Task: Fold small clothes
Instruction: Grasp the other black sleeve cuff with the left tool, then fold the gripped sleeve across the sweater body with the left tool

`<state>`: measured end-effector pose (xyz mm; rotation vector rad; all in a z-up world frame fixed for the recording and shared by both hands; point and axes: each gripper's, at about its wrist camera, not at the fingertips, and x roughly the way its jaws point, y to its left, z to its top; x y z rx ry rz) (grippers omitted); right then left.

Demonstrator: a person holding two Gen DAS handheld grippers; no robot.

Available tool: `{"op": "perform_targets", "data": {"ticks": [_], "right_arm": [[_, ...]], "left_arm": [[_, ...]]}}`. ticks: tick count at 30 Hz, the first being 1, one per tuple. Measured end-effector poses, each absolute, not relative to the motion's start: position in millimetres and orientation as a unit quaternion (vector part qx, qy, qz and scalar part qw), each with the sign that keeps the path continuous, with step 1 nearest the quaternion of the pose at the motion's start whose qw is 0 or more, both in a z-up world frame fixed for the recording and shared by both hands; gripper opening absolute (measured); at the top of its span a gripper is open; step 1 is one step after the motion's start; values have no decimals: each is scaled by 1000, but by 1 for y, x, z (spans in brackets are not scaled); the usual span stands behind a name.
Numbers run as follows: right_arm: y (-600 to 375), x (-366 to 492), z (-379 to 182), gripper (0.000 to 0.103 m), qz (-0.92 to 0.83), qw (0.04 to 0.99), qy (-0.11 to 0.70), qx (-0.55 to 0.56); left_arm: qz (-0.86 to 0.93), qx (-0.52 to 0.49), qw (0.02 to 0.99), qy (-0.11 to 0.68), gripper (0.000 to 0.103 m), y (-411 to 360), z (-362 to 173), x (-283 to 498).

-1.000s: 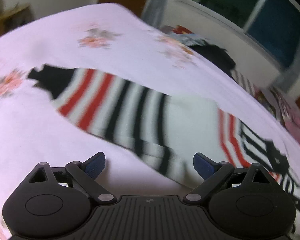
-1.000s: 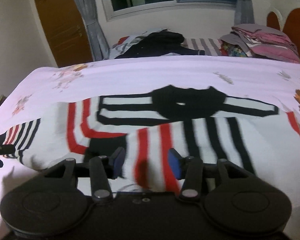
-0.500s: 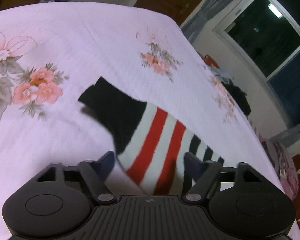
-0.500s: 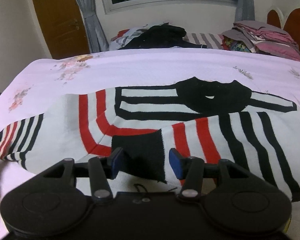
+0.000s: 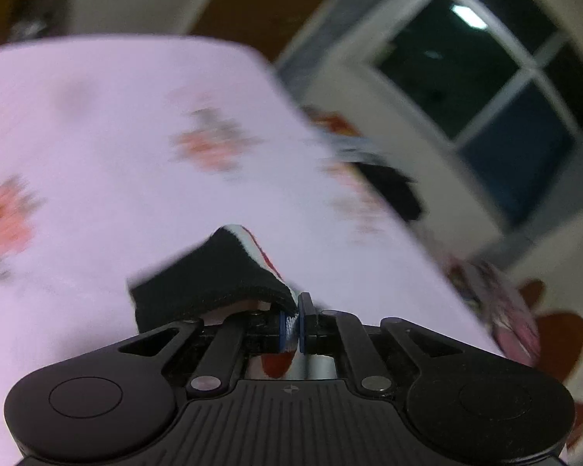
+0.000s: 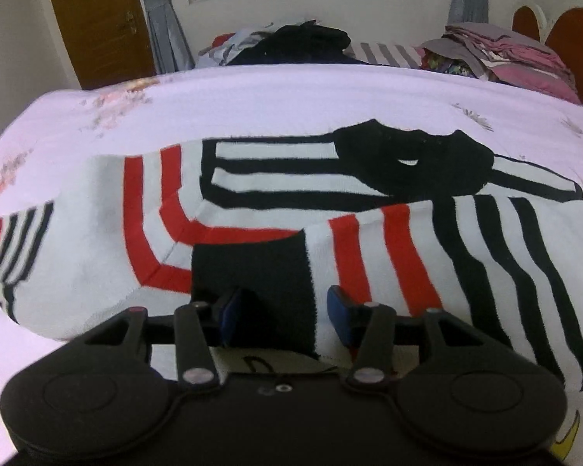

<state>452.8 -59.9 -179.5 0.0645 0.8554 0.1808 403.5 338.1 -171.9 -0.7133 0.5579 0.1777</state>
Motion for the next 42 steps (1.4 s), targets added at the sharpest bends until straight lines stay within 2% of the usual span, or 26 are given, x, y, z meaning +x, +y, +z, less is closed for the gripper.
{"op": "perform_targets", "data": {"ticks": [5, 10, 17, 22, 23, 24, 26, 33, 37, 42], "right_arm": [[-82, 438, -163, 47, 84, 914, 394, 53], [-121, 422, -148, 47, 64, 921, 378, 71], [-186, 396, -141, 48, 14, 925, 368, 88], [-214, 384, -145, 51, 2, 923, 372, 95], [-216, 384, -145, 53, 2, 924, 371, 96], [-217, 384, -145, 54, 2, 925, 369, 97], [-217, 386, -143, 55, 10, 926, 365, 99], [-169, 400, -137, 62, 82, 927, 359, 73], [-129, 415, -145, 70, 110, 924, 365, 31], [-97, 430, -162, 70, 103, 920, 378, -33]], "left_arm": [[-4, -311, 916, 252, 6, 278, -134, 426], [-118, -267, 917, 273, 6, 182, -115, 452], [-218, -173, 888, 366, 6, 37, -157, 477], [-226, -120, 872, 417, 7, -12, -176, 476], [-220, -110, 874, 420, 21, -16, -173, 474], [-221, -106, 872, 424, 55, -18, -171, 472], [-219, -110, 879, 409, 90, -11, -165, 456], [-138, -98, 914, 368, 91, 65, -146, 424], [-76, -69, 926, 364, 91, 107, -154, 406], [-29, -52, 921, 385, 91, 134, -179, 400]]}}
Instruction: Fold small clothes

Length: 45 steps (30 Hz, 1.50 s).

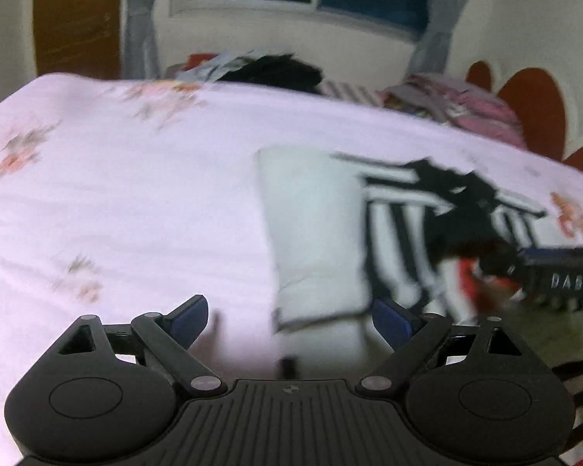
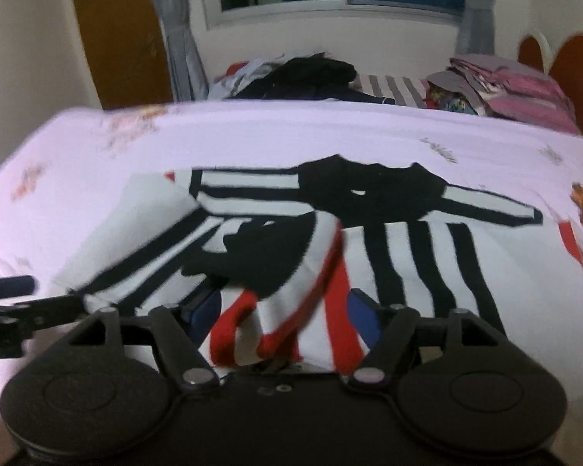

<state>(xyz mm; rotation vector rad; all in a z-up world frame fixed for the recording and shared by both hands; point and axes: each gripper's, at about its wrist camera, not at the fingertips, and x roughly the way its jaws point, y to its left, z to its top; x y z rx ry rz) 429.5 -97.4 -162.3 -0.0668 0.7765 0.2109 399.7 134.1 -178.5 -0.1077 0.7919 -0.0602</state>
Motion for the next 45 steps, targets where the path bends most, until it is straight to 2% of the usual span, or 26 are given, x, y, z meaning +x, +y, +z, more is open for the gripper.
{"op": "perform_targets", "data": {"ticks": [2, 5, 7, 8, 9, 10, 12, 15, 20, 21, 25, 27, 29, 30, 31, 33, 39, 44, 45], "right_arm": [[-95, 432, -165, 68, 98, 920, 377, -39], [-98, 435, -165, 49, 85, 923, 374, -24], [-104, 438, -162, 23, 85, 922, 377, 1], [-108, 439, -159, 19, 83, 923, 375, 13], [-113, 439, -155, 10, 80, 925, 370, 28], [-120, 439, -150, 7, 73, 928, 363, 40], [-140, 433, -139, 7, 53, 937, 338, 65], [-174, 426, -135, 6, 16, 940, 330, 87], [-202, 426, -166, 6, -2, 914, 390, 110], [-204, 425, -168, 8, -1, 912, 393, 116], [-222, 419, -169, 31, -13, 910, 386, 149], [-235, 418, -167, 35, -25, 909, 380, 170], [-243, 422, -167, 34, -32, 905, 382, 185], [-246, 421, -168, 26, -34, 904, 382, 189], [-247, 422, -169, 15, -34, 905, 383, 183], [-245, 422, -168, 9, -26, 908, 385, 165], [-229, 418, -139, 7, -17, 947, 314, 65], [-249, 430, -166, 7, -16, 917, 387, 95], [-253, 427, -164, 13, -13, 918, 381, 110]], "left_arm": [[-25, -51, 921, 386, 91, 137, -186, 399], [-24, -33, 926, 376, 90, 132, -190, 405], [-18, -17, 931, 365, 73, 127, -191, 412], [-15, -8, 930, 368, 53, 124, -191, 417], [-16, -8, 929, 370, 45, 124, -192, 419], [-14, -7, 929, 369, 42, 122, -192, 421], [-16, 16, 932, 361, 33, 115, -189, 420], [-30, 15, 931, 363, 32, 111, -188, 419], [-34, 3, 926, 376, 32, 112, -194, 418], [-35, -1, 925, 378, 32, 112, -195, 418], [-37, -14, 922, 385, 32, 117, -194, 419], [-35, -21, 920, 389, 32, 118, -195, 419], [-33, -24, 920, 390, 32, 117, -195, 419], [-32, -24, 920, 391, 32, 116, -196, 419], [-32, -24, 919, 392, 32, 115, -196, 420], [-29, -22, 919, 393, 32, 114, -195, 420], [-25, -19, 919, 394, 32, 110, -197, 419], [-39, -34, 913, 404, 33, 109, -187, 413], [-42, -39, 913, 405, 33, 110, -184, 410]]}}
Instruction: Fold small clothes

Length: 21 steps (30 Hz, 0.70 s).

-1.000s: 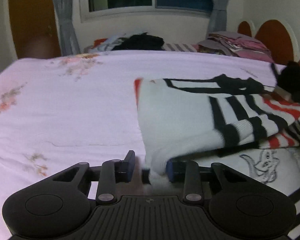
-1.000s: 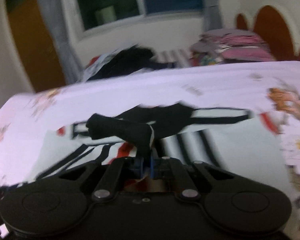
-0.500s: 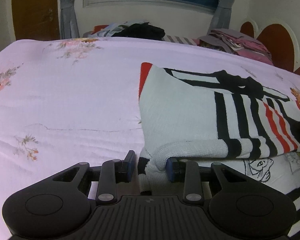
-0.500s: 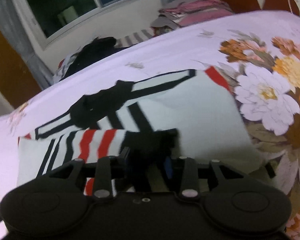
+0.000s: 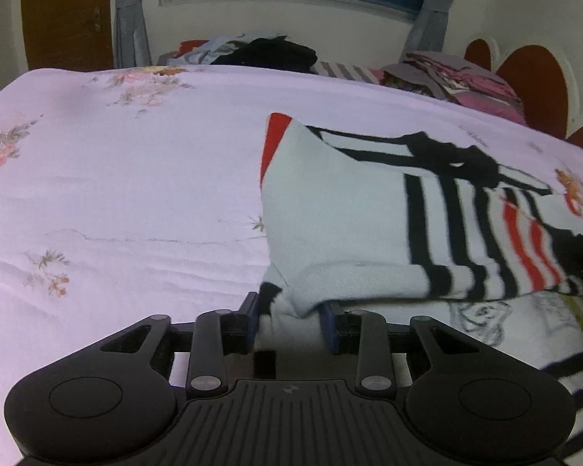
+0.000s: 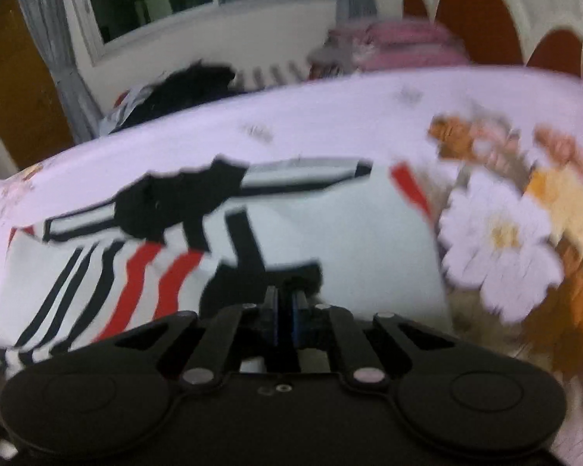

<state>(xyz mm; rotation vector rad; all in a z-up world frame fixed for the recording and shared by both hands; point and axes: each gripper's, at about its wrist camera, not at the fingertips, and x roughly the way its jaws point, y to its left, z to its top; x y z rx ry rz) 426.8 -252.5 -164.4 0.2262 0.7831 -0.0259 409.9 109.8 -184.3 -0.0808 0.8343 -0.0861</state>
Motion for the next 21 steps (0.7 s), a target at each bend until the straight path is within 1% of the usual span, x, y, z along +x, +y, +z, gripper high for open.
{"op": "perform_targets", "data": {"ticks": [1, 2, 3, 4, 5, 6, 10, 15, 21], "right_arm": [[-255, 424, -162, 21, -14, 920, 374, 121], [-259, 423, -159, 24, -13, 921, 367, 130], [-262, 421, -156, 26, -11, 922, 361, 137], [-265, 421, -154, 30, -11, 923, 358, 139], [-267, 420, -154, 31, -11, 923, 359, 140], [-268, 421, -154, 32, -10, 922, 360, 142], [-268, 426, -159, 39, -6, 917, 369, 150], [-265, 433, -168, 39, -11, 910, 386, 148], [-265, 442, -174, 40, -9, 907, 397, 143]], "left_arm": [[-45, -48, 911, 407, 33, 112, -181, 407], [-47, -58, 909, 410, 36, 115, -177, 404], [-47, -67, 908, 410, 47, 118, -173, 401], [-47, -80, 908, 408, 54, 120, -169, 398], [-44, -90, 910, 402, 63, 122, -164, 396], [-43, -95, 913, 395, 65, 122, -160, 395], [-48, -100, 915, 387, 65, 119, -152, 410], [-40, -123, 912, 390, 65, 119, -157, 454], [-32, -149, 903, 402, 65, 121, -176, 511]]}}
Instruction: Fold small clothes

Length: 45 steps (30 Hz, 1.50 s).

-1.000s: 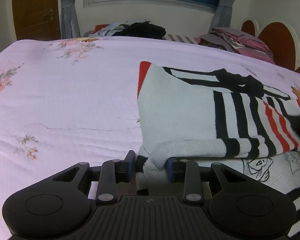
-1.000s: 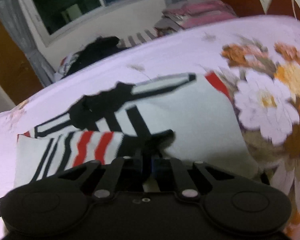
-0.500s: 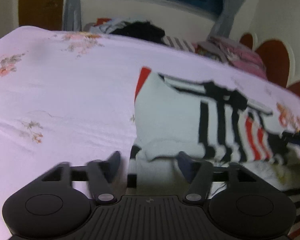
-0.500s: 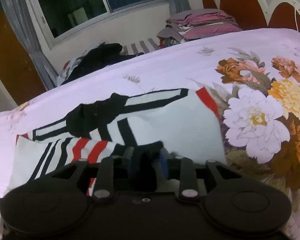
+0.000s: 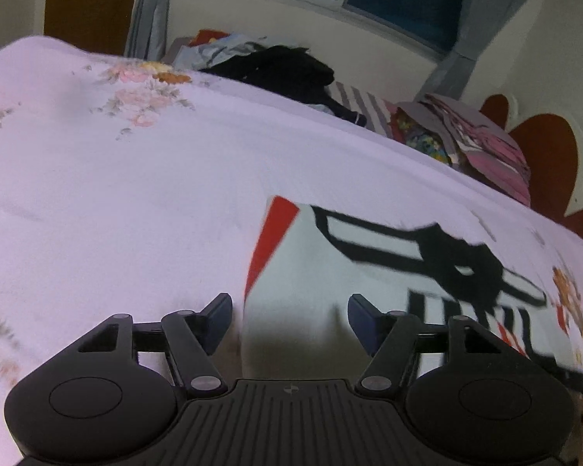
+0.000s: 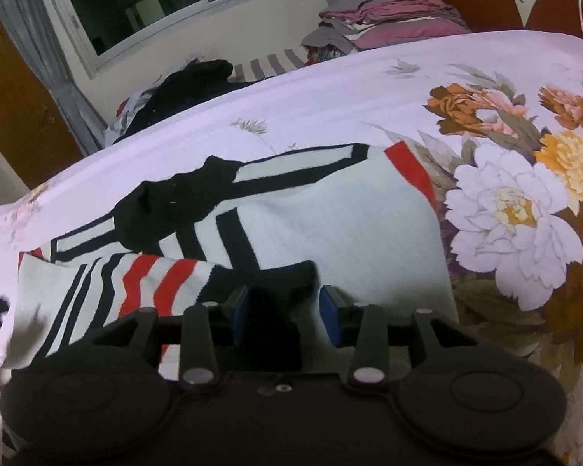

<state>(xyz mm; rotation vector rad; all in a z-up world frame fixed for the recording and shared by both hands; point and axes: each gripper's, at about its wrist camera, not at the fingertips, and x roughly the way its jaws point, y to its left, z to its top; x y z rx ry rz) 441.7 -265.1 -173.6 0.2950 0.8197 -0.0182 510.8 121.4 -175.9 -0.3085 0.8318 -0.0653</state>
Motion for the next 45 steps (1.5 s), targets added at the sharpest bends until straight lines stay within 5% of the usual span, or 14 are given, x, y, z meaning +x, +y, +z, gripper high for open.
{"op": "perform_targets", "data": {"ticks": [2, 5, 8, 11, 20, 23, 35, 45], "right_arm": [[-264, 445, -174, 36, -8, 905, 398, 148], [-260, 447, -173, 18, -9, 909, 391, 141], [-253, 446, -168, 9, -6, 919, 376, 121], [-243, 446, -158, 7, 4, 933, 347, 92], [-245, 463, -176, 6, -25, 924, 378, 45], [-248, 454, -160, 19, -23, 934, 352, 58], [-193, 454, -155, 23, 66, 925, 372, 46], [-225, 450, -177, 20, 23, 918, 396, 8]], "left_arm": [[-35, -155, 900, 407, 65, 120, -183, 528], [-42, -161, 895, 414, 65, 119, -194, 550], [-30, -166, 895, 412, 30, 122, -202, 560], [-12, -165, 901, 402, 17, 127, -205, 563], [27, -150, 914, 375, 18, 127, -207, 563], [31, -133, 923, 359, 18, 126, -189, 547], [-69, -92, 913, 392, 18, 50, -182, 470], [-61, -72, 913, 398, 18, 63, -195, 458]]}}
